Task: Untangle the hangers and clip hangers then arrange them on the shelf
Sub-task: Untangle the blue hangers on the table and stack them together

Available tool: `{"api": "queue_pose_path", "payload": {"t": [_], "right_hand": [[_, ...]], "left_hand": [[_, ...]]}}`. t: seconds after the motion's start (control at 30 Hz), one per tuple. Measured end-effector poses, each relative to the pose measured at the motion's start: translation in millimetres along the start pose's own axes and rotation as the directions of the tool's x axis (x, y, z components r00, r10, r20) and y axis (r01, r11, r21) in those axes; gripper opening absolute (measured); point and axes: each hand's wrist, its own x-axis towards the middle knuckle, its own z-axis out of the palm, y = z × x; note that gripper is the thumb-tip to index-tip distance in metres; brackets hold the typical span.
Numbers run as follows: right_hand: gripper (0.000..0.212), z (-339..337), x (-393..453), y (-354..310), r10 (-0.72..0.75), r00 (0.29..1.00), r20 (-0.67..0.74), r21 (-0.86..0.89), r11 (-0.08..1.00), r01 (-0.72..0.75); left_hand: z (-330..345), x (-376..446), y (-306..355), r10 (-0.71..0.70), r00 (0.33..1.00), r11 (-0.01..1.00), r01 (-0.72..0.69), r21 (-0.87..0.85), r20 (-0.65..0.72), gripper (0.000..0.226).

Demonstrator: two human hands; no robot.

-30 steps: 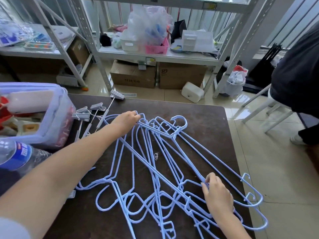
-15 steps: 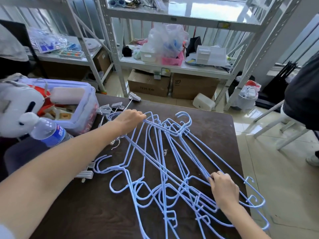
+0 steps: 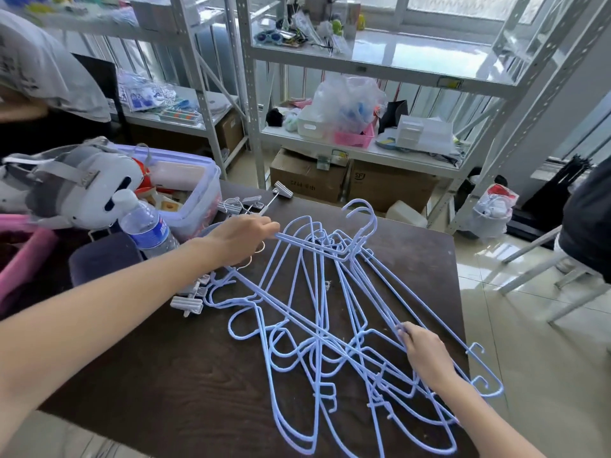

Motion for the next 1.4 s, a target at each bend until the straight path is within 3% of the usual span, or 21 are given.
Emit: {"api": "queue_pose_path", "payload": {"t": [0.07, 0.13, 0.27, 0.4, 0.53, 0.67, 0.73, 0.87, 1.0, 1.27, 1.33, 1.4], "right_hand": [[0.025, -0.4, -3.9, 0.2, -0.013, 0.999, 0.045, 0.201, 0.980, 0.004], [0.025, -2.7, -6.0, -0.1, -0.031, 0.997, 0.071, 0.283, 0.959, 0.010], [0.024, -16.2, -0.7, -2.4, -0.117, 0.993, -0.006, 0.210, 0.971, 0.116], [0.025, -39.9, 14.3, -12.7, -0.201, 0.978, -0.050, -0.023, 0.980, 0.200], [0.028, -65.9, 36.4, -27.3, -0.255, 0.967, -0.016, -0.241, 0.939, 0.244], [0.025, -82.0, 47.3, -42.8, -0.374, 0.927, -0.012, -0.366, 0.865, 0.344], [0.024, -84.2, 52.5, -48.3, -0.425, 0.905, -0.003, -0.406, 0.828, 0.387], [0.020, -88.0, 65.6, -48.1, -0.499, 0.865, 0.054, -0.519, 0.726, 0.451], [0.021, -87.9, 77.6, -32.0, -0.565, 0.813, 0.144, -0.547, 0.639, 0.541], [0.021, -102.6, 88.5, 25.1, -0.726, 0.673, 0.142, -0.468, 0.550, 0.692], [0.026, -109.8, 81.8, 37.7, -0.707, 0.690, 0.153, -0.423, 0.584, 0.692], [0.034, -115.8, 80.8, 39.1, -0.669, 0.727, 0.157, -0.271, 0.678, 0.683]], "left_hand": [[-7.8, -6.7, 0.6, -0.020, 0.999, 1.000, 0.019, -0.024, -0.029, 0.027], [-13.5, -12.4, 1.0, -0.042, 0.999, 0.999, 0.041, -0.023, -0.011, 0.028], [-15.4, -29.0, -3.4, -0.027, 0.997, 0.995, 0.019, 0.102, 0.076, 0.024], [-10.5, -51.8, -3.9, 0.016, 0.969, 0.915, -0.114, 0.387, 0.248, 0.027], [3.9, -71.2, 6.1, -0.231, 0.970, 0.968, 0.221, 0.120, 0.081, 0.027], [26.6, -90.9, 17.7, -0.322, 0.938, 0.946, 0.316, 0.066, 0.130, 0.025], [42.3, -98.7, 20.3, -0.365, 0.926, 0.929, 0.357, 0.099, 0.091, 0.025], [63.9, -118.9, 48.7, -0.475, 0.843, 0.880, 0.458, 0.128, 0.254, 0.036], [66.2, -131.5, 89.3, -0.579, 0.759, 0.804, 0.592, 0.052, 0.298, 0.041], [40.7, -146.7, 215.9, -0.774, 0.593, 0.607, 0.795, -0.005, 0.222, 0.031], [32.1, -151.8, 248.0, -0.801, 0.554, 0.569, 0.822, 0.000, 0.227, 0.031], [27.2, -158.5, 269.2, -0.837, 0.501, 0.515, 0.857, 0.005, 0.220, 0.032]]}}
